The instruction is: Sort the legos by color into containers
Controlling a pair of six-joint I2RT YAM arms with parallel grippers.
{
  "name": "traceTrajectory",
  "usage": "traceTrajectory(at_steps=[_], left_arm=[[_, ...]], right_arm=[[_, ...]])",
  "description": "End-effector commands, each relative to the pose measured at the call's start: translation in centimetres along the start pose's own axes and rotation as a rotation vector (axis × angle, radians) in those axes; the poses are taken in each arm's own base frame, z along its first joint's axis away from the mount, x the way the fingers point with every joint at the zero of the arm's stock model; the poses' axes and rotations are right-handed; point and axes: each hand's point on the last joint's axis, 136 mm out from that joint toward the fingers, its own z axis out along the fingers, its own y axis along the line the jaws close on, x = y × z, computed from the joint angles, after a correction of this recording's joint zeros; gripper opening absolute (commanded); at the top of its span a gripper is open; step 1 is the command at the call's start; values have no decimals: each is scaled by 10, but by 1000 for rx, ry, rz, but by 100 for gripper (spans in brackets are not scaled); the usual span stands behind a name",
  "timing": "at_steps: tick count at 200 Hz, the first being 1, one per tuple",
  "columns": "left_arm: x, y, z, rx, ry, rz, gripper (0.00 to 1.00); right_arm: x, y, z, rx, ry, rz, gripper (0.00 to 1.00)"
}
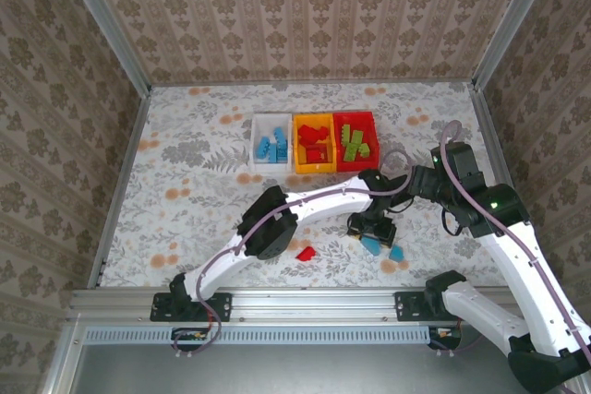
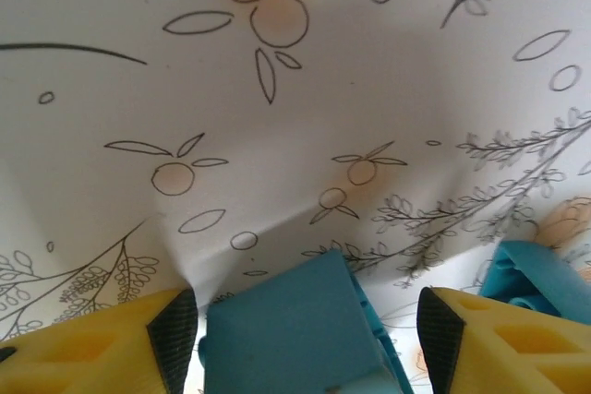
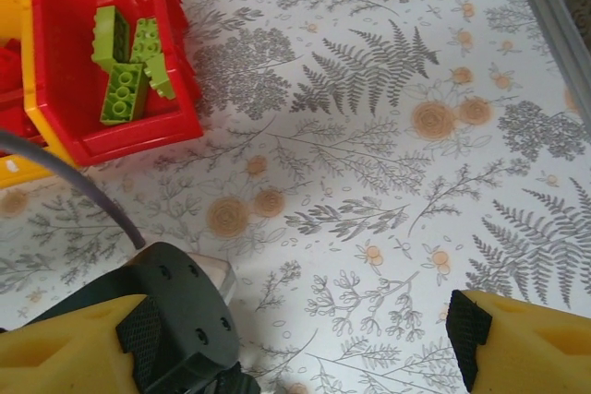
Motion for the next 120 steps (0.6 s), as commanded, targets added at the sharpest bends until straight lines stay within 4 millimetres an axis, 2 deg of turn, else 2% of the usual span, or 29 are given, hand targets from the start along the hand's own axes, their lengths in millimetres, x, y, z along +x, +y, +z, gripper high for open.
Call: traceTrajectory(at_steps=[1, 41, 84, 120], left_arm=[[16, 10, 9, -62, 64, -22, 65], [15, 13, 10, -82, 67, -13, 44], [9, 21, 1, -127, 38, 14, 41], [-2, 36, -21, -179, -20, 23, 39]], right_arm=[[-3, 21, -6, -115, -10, -22, 84], [0, 23, -2, -118, 0, -18, 84], [0, 23, 1, -114, 6, -24, 84], [-1, 25, 4, -117, 10, -28, 84]])
